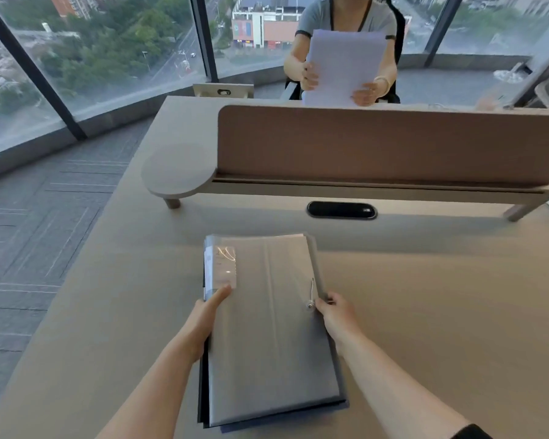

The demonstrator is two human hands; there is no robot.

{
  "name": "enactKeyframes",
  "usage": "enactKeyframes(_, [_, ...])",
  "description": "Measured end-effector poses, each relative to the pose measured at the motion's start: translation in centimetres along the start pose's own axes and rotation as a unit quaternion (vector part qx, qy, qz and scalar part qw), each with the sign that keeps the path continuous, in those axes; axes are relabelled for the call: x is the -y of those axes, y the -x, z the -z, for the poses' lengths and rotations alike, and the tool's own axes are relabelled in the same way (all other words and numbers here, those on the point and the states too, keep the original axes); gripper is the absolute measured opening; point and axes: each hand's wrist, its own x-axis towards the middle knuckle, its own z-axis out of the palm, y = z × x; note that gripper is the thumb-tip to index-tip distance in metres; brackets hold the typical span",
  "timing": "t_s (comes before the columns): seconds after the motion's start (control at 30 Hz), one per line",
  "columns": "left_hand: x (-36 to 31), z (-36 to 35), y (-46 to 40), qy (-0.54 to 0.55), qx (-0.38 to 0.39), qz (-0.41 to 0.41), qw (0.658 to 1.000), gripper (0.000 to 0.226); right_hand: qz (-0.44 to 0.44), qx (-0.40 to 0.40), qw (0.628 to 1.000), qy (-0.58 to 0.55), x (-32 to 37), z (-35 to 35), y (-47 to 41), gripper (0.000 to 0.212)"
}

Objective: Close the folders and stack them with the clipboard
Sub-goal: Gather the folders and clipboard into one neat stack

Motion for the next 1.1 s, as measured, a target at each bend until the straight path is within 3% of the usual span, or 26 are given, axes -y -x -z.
enactKeyframes(0.13, [-2.0, -6.9, 0.9, -0.030, 0.042, -0.007, 0.999, 0.042, 0.024, -0.044, 0.999, -0.008, 0.9, 6.6, -0.6, 0.015])
enactKeyframes(0.5, [-2.9, -23.0, 0.7, -0.078, 0.096, 0.001, 0.992, 0.045, 0.033, -0.117, 0.992, 0.030, 0.0, 21.9, -4.7, 0.017])
enactKeyframes(0.87, [-1.8, -31.3, -2.3, -0.099, 0.093, 0.009, 0.991, 0.047, 0.003, -0.140, 0.989, 0.045, -2.1, 28.6, -10.0, 0.015])
enactKeyframes(1.1, [-1.2, -32.6, -3.8, -0.128, 0.066, 0.016, 0.989, 0.089, -0.020, -0.138, 0.987, 0.082, -3.1, 29.1, -11.6, 0.013])
